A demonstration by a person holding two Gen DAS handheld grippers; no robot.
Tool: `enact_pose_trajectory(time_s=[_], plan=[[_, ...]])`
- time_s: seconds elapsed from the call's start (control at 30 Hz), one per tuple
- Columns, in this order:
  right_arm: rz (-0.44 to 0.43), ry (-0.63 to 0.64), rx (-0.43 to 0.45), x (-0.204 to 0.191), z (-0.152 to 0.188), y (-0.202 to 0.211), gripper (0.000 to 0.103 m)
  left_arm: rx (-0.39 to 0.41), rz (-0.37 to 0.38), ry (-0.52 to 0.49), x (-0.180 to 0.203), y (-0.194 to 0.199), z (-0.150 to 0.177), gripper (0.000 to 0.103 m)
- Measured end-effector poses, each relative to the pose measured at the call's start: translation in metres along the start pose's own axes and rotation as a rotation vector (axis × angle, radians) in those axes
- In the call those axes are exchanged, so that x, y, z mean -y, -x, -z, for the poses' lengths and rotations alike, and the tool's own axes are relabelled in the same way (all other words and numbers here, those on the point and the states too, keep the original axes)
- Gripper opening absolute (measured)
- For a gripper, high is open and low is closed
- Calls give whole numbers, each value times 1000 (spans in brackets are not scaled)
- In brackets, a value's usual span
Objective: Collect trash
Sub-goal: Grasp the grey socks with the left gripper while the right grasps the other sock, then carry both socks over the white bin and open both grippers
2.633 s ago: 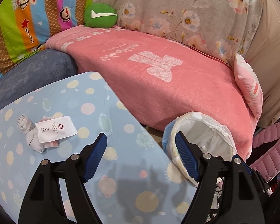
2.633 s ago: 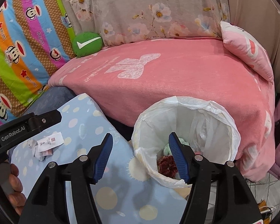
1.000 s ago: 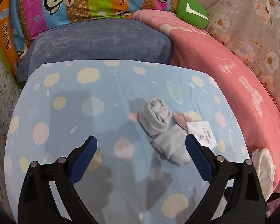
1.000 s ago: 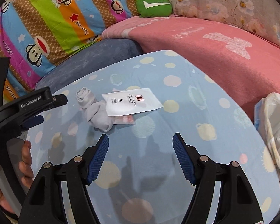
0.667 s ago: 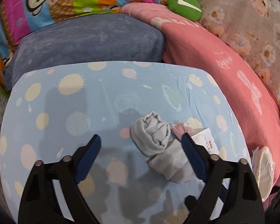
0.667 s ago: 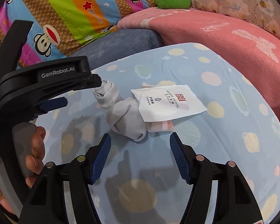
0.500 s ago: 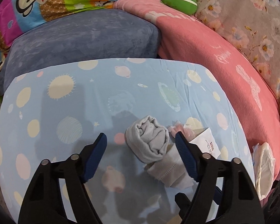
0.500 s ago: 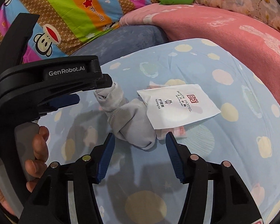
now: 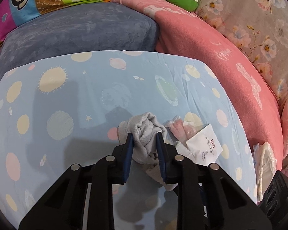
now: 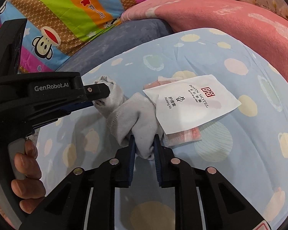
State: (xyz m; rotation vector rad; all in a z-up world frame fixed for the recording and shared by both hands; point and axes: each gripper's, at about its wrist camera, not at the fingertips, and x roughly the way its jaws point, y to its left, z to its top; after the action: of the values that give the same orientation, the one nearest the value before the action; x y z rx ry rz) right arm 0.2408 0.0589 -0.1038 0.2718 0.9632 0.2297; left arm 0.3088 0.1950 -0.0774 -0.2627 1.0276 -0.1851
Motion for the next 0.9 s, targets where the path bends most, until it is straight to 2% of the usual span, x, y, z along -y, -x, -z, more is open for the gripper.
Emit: enact_pose_trajectory(time_s=[0.23, 0.43, 0.73, 0.9], plan=[[-25, -10, 63, -2, 1, 41, 17, 42, 14, -19, 18, 31, 5, 22], [-3, -35, 131, 11, 0, 85, 17, 85, 35, -59, 51, 63, 8, 22], [51, -110, 244, 61, 3, 163, 17, 155, 87, -169, 130, 110, 22, 22], [100, -148, 310, 99, 9, 208, 16, 164, 128, -234, 178, 122, 39, 22]])
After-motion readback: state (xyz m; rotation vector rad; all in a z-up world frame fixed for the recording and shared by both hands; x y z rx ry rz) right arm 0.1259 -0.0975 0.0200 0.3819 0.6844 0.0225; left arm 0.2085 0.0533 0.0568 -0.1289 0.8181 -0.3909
